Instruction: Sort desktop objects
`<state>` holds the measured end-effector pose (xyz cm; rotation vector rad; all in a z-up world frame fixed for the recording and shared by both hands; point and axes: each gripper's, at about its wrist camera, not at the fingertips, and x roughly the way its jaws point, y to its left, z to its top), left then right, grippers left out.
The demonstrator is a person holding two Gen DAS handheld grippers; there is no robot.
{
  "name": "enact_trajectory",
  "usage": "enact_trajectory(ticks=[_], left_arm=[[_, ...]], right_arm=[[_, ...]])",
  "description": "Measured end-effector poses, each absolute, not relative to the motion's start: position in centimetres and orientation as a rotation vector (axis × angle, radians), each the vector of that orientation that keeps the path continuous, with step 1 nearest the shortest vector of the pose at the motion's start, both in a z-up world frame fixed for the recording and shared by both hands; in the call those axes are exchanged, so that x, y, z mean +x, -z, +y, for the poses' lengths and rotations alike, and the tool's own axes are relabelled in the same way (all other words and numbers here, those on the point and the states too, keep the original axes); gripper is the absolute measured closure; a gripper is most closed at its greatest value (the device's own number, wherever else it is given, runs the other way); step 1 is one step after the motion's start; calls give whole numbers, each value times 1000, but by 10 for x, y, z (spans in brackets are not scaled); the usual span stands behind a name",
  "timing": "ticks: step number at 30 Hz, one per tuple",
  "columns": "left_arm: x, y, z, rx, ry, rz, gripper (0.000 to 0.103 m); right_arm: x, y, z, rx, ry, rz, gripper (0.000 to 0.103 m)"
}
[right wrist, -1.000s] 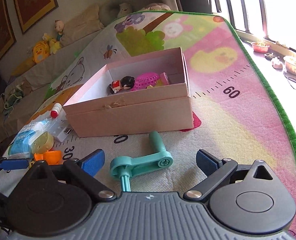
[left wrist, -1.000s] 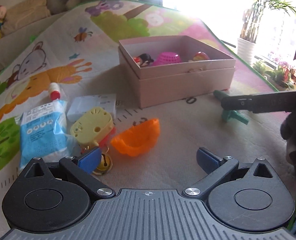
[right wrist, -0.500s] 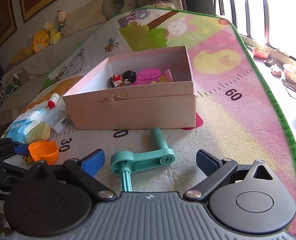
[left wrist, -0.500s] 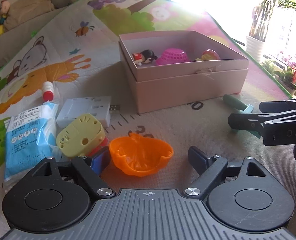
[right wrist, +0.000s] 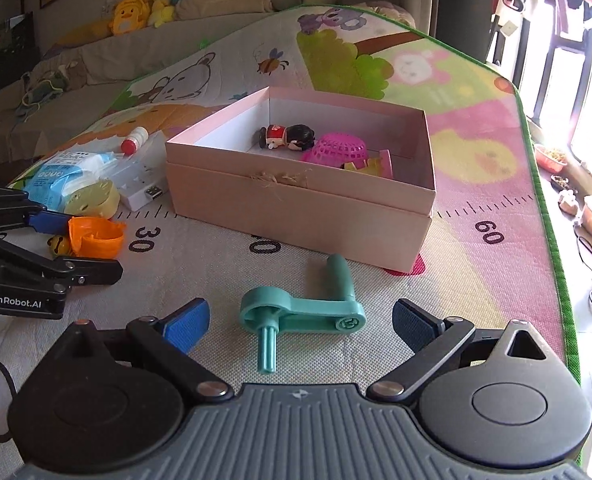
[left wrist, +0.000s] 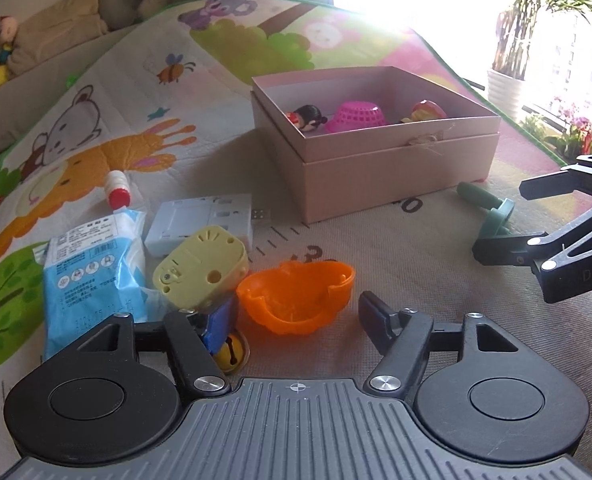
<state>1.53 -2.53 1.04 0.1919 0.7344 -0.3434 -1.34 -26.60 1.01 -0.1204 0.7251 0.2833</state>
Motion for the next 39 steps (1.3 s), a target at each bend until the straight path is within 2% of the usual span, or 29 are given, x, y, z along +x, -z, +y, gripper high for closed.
enact_trajectory(ticks=[4, 6, 8, 9, 10, 15, 18, 25, 31, 33, 34, 35, 39], left_arm=[[20, -11, -31, 146, 349, 747, 19], [24, -11, -36, 154, 339, 740, 20], [27, -11, -39, 164, 330, 741, 28], [29, -10, -40, 170, 329, 744, 36], [29, -10, -41, 178, 329, 746, 39], [12, -14, -40, 238, 350, 726, 39], [-3, -28, -41, 265, 368, 690, 39], [-12, -103, -57, 315, 425, 432, 39], [39, -128, -96, 345, 410, 340, 39], [64, -131, -101, 284, 395, 330, 33], [76, -130, -101, 249, 394, 342, 15], [84, -129, -100, 219, 396, 362, 2], [88, -106, -81, 160, 393, 459, 2]], right_arm=[[-2, -5, -269, -88, -294, 771, 8], [-2, -4, -268, -93, -294, 773, 22], [-5, -5, -267, -112, -303, 771, 32], [-6, -6, -267, -110, -314, 777, 32], [-8, -6, -267, -111, -324, 780, 32], [-30, -12, -262, -163, -384, 795, 32], [-43, -34, -269, -150, -405, 766, 33], [-61, -132, -295, -114, -370, 498, 33], [-37, -170, -299, -133, -317, 382, 33], [-20, -173, -300, -114, -302, 382, 33], [-10, -173, -301, -93, -298, 395, 33], [-1, -171, -301, -73, -295, 409, 33], [25, -151, -297, -71, -282, 464, 33]])
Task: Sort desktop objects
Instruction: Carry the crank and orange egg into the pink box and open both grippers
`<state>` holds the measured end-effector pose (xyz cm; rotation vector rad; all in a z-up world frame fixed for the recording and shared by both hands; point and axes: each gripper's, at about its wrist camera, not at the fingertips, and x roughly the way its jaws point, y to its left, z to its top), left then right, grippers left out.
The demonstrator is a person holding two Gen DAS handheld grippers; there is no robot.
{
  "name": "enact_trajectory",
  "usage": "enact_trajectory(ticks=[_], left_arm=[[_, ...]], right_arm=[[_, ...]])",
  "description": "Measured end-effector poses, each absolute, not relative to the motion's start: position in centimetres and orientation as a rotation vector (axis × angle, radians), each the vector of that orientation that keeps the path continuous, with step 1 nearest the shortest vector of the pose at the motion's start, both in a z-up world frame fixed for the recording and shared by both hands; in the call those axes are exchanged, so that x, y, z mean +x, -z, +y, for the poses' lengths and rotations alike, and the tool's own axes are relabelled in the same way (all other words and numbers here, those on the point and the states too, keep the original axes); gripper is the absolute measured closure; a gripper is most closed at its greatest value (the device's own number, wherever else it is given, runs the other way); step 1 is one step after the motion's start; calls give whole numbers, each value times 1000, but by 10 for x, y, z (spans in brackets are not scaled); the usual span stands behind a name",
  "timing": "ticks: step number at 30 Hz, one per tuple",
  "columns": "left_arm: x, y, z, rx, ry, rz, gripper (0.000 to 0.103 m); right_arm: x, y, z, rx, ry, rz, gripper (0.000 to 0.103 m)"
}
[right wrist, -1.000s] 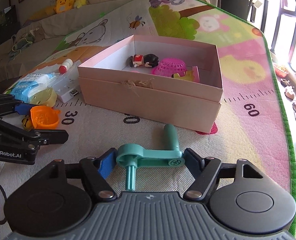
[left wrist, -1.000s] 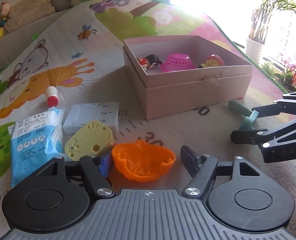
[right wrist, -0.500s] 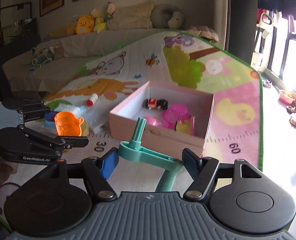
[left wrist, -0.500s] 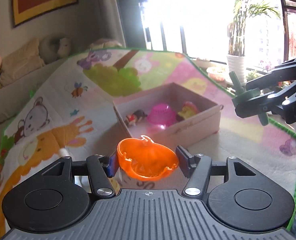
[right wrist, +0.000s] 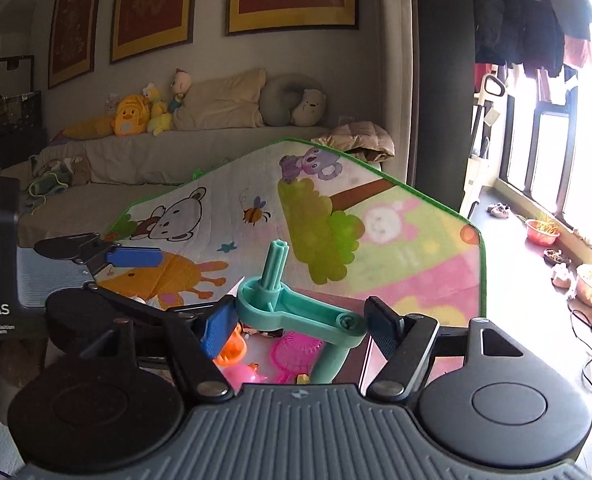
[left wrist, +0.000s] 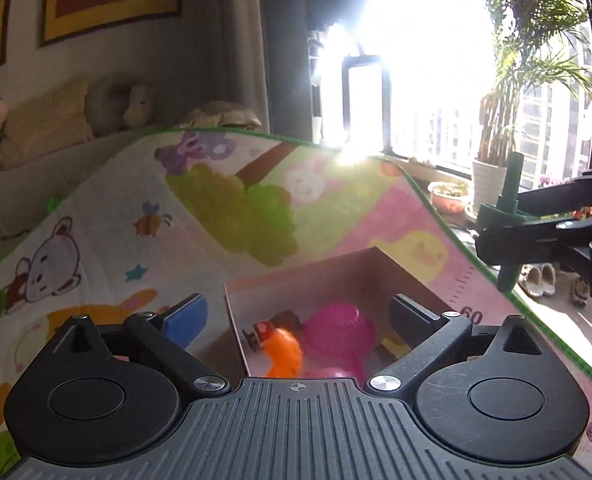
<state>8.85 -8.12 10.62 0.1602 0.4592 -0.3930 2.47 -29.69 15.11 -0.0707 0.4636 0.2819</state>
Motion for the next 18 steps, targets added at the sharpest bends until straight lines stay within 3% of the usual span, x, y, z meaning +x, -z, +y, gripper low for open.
enact_trajectory(ticks=[7, 14, 17, 18], left_arm=[[56, -46, -48, 214, 342, 659, 0], [28, -35, -11, 200, 287, 628, 0], [29, -38, 13, 124, 245, 626, 0], [28, -38, 21, 108, 227, 620, 0]], right_arm=[[78, -124, -288, -50, -268, 572, 33], [141, -117, -290, 5, -202, 639, 33], [163, -109, -291, 24, -164, 668, 20], [166, -106, -292, 37, -144, 677, 20]])
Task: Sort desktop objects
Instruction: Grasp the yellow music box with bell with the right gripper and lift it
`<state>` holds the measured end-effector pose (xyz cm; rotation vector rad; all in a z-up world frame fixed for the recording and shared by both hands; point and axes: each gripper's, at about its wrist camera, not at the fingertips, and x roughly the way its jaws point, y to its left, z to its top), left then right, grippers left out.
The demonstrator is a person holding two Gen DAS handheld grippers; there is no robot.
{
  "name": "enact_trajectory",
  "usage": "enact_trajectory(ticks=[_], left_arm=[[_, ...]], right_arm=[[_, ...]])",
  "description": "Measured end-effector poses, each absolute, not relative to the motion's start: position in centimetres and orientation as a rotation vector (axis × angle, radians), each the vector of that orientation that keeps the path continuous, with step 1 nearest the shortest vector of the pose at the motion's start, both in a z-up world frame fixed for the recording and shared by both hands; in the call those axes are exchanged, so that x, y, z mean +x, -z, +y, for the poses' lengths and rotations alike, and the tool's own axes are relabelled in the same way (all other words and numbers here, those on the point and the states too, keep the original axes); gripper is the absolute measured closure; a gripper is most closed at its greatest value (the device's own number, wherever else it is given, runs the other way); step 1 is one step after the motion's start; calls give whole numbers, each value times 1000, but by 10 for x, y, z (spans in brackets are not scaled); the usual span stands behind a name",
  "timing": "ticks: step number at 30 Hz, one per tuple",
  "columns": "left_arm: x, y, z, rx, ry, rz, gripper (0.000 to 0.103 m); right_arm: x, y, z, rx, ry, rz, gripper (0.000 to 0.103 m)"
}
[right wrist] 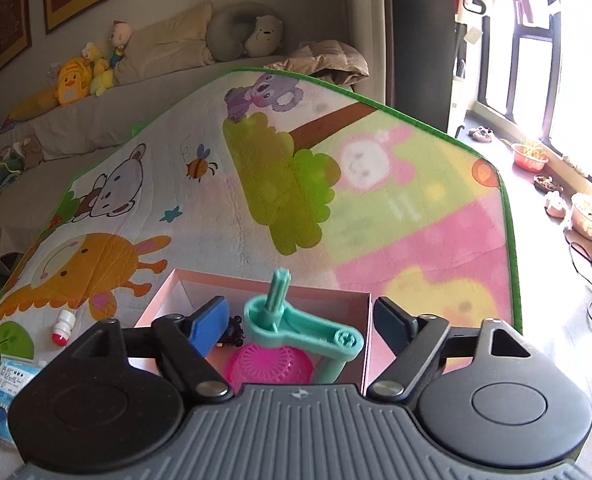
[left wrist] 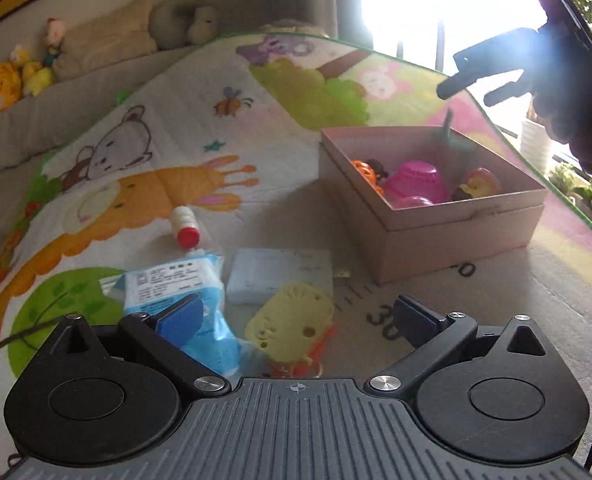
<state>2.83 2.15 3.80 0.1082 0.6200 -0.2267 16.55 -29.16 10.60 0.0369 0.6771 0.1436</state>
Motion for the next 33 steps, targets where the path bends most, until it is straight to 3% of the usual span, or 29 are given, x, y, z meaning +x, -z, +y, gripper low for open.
enact_trajectory(ticks=[4, 11, 14, 23, 30, 33], left_arm=[[22, -30, 45, 124, 148, 593, 0], [27, -16, 83, 71, -27, 633, 0], [23, -17, 101, 5, -80, 631, 0], [1, -38, 120, -41, -32, 579, 0], [5, -40, 85, 7, 92, 567, 0], [12, -38, 65, 39, 146, 574, 0]], right_arm=[[144, -101, -281, 56, -159, 672, 20], [42, -97, -187, -194, -493, 593, 20], [21, -73, -144, -244, -639, 671, 35], [19, -26, -76, -355, -661, 658, 37], [-3, -35, -121, -281, -649, 706, 75], [-9, -33, -157, -263, -565, 713, 76]])
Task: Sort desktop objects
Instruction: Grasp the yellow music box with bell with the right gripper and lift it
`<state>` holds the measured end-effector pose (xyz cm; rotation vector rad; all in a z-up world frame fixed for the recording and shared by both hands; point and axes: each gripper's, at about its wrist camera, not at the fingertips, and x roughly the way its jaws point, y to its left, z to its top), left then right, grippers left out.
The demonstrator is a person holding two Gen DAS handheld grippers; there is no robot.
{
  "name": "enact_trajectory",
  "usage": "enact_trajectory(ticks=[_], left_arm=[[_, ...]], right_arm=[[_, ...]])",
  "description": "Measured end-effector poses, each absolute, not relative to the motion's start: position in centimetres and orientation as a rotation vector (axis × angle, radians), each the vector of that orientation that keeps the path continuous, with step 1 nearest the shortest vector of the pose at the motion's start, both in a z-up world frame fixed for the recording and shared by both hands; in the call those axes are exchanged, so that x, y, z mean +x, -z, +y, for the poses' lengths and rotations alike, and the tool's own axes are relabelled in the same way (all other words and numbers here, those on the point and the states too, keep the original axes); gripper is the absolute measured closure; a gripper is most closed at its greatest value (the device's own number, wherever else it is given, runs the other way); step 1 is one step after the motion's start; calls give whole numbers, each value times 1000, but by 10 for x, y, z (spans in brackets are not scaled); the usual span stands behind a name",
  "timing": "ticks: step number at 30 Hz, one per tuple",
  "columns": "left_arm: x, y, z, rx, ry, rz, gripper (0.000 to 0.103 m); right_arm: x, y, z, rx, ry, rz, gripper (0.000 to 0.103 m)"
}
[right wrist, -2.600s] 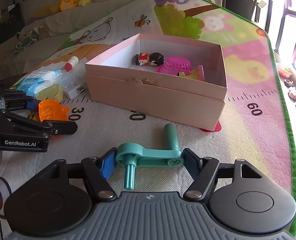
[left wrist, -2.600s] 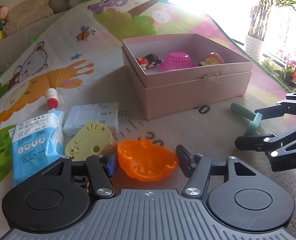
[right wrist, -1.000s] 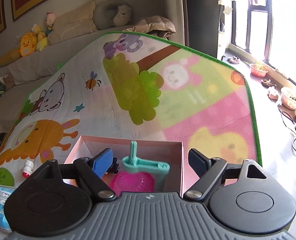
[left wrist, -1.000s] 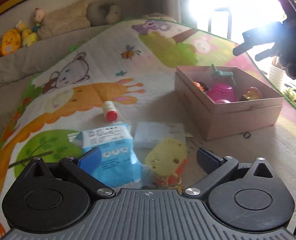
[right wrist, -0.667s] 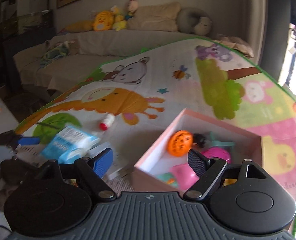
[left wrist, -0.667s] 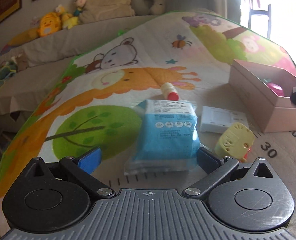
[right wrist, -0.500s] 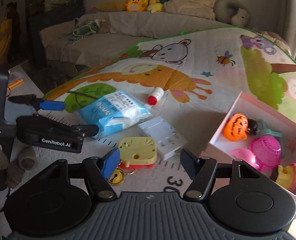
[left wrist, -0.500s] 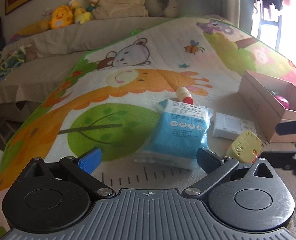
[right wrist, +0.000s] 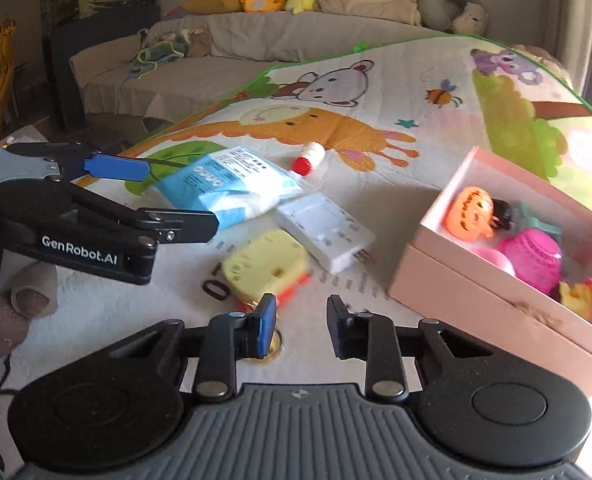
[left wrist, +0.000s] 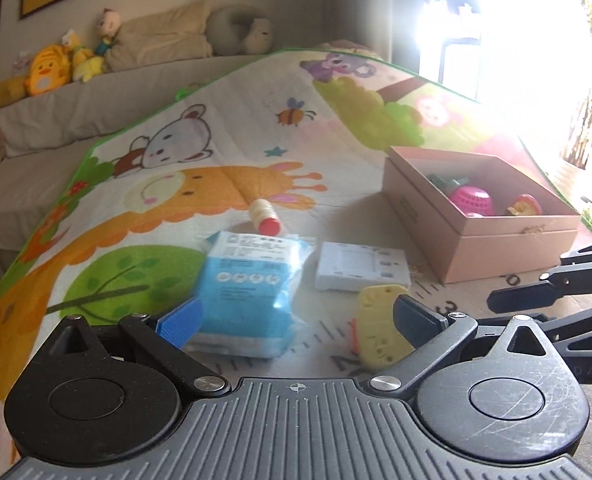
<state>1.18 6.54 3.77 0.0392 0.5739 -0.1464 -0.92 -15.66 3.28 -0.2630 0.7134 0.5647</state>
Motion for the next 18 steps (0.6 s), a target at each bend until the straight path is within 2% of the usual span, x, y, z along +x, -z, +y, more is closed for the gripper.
enact_trajectory(ticks=[5, 7, 8, 9, 16, 18], left_arm=[[28, -33, 43, 60, 162, 620, 0], [31, -34, 41, 59, 125, 628, 0], [33, -36, 42, 63, 97, 633, 0], [35, -37, 44, 68, 70, 641, 0], [32, -41, 60, 87, 17, 674, 0], [30, -39, 64, 81, 17, 678, 0]], right_arm=[[-13, -25, -192, -234, -475, 724, 74], [-19, -27, -186, -243, -515, 695, 57], [-21, -28, -179, -252, -535, 673, 37], [-22, -30, -170, -262, -557, 653, 24], [7, -13, -108, -235, -646, 722, 22], [8, -7, -101, -236, -643, 727, 28]])
